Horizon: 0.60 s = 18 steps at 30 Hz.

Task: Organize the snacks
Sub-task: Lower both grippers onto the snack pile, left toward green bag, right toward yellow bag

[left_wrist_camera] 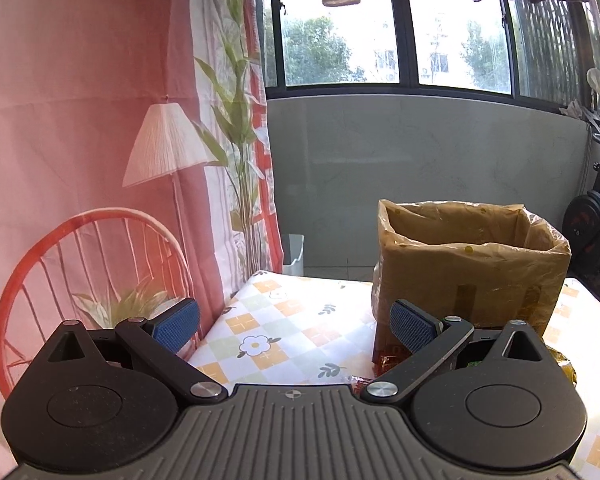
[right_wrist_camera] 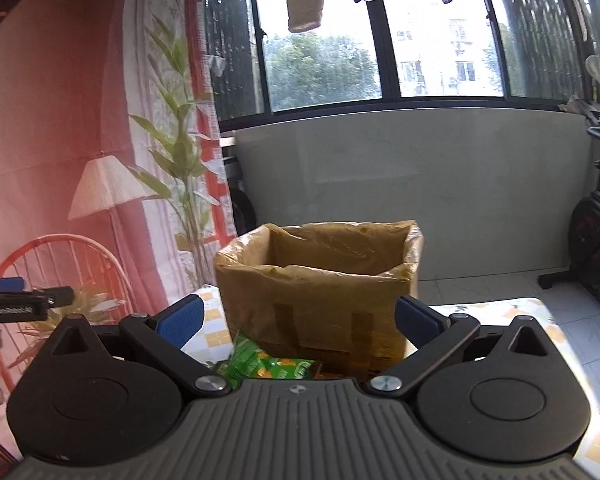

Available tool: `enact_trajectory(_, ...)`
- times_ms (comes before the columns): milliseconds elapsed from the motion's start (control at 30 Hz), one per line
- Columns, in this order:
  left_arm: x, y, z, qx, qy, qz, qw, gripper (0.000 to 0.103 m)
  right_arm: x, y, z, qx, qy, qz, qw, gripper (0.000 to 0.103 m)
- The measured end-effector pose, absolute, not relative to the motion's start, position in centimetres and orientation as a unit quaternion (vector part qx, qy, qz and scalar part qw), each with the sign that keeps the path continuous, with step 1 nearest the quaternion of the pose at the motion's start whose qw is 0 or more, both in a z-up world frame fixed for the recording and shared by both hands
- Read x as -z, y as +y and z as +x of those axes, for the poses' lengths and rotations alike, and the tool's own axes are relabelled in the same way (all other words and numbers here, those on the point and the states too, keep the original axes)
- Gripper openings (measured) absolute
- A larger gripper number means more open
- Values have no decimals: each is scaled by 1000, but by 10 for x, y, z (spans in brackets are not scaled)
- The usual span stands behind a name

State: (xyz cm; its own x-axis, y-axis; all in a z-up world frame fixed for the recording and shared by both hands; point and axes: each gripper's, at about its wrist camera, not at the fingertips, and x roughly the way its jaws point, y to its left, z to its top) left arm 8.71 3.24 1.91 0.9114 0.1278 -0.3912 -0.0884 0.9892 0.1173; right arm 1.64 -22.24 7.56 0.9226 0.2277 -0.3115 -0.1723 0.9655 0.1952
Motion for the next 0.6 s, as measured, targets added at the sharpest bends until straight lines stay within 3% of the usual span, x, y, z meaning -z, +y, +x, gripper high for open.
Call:
enact_trajectory(367, 11, 23, 129, -6, 245, 1, 970, 102, -51, -220, 81, -107, 190, 113, 969, 103)
enact_trajectory(600, 22, 2, 157, 25, 259, 5, 965, 102, -43, -225, 107, -57, 190, 72, 978, 103)
